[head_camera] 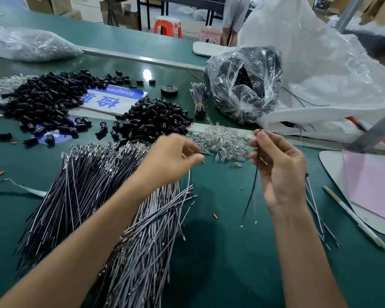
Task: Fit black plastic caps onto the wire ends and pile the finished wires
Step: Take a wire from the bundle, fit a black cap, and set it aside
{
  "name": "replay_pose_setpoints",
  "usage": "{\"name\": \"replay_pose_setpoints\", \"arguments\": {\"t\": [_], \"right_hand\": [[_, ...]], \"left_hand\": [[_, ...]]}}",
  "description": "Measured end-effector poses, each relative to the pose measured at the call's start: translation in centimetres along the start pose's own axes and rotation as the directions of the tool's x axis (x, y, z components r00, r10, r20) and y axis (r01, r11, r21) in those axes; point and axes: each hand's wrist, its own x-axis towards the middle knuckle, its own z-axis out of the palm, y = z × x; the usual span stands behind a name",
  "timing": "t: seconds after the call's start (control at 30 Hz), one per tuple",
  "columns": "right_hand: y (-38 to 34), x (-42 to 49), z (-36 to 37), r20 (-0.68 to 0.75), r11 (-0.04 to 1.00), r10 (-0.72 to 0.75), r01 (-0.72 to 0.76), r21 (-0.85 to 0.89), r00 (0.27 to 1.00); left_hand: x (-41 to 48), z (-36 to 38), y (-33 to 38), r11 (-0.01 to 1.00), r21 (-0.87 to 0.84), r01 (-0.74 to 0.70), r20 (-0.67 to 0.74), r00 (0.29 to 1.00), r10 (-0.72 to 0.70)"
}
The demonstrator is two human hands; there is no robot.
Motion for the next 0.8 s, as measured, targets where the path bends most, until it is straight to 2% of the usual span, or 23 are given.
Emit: {"name": "replay_pose_setpoints", "arguments": {"t": [0.03,0.1,0.27,0.33,0.57,0.63,0.67,0.73,0.8], "right_hand": [[-0.1,0.3,-0.5,0.012,0.999,0.002,-0.001,-0.049,1.0],[0.2,0.6,-1.0,0.022,0.981,-0.02,0.024,-0.191,1.0],[1.5,0.6,-0.9,0.039,0.904,-0.156,0.158,-0.398,0.987],[1.8,0.7,-0.9,0.041,0.88,-0.198,0.196,-0.433,0.979],[2.1,0.7,-0.7,0.085,0.854,-0.254,0.265,-0.448,0.963],[2.1,0.6,-0.6,0.094,0.855,-0.253,0.268,-0.444,0.963],[2.0,0.5,-0.5,0.098,0.857,-0.25,0.267,-0.441,0.963],[2.0,0.4,-0.5,0.103,0.868,-0.233,0.255,-0.427,0.967],[2.0,0.3,-0.4,0.108,0.88,-0.21,0.236,-0.413,0.972]], "left_hand": [[1.5,-0.4,-0.4,0.988,0.153,0.027,-0.079,0.997,-0.015],[4.4,-0.5,-1.1,0.957,0.278,0.081,-0.188,0.982,-0.029],[9.1,1.0,-2.0,0.909,0.409,0.076,-0.174,0.985,-0.004],[9.8,1.4,-2.5,0.867,0.488,0.099,-0.168,0.986,-0.018],[10.8,1.2,-3.2,0.842,0.536,0.063,-0.221,0.973,0.068],[10.5,0.9,-3.0,0.892,0.449,0.054,-0.278,0.957,0.082],[10.1,0.7,-2.6,0.945,0.323,0.046,-0.322,0.945,0.064],[8.9,0.5,-1.6,0.999,-0.042,-0.004,-0.345,0.939,-0.011],[6.8,0.5,-0.3,0.929,-0.37,-0.016,-0.232,0.97,-0.076]]}}
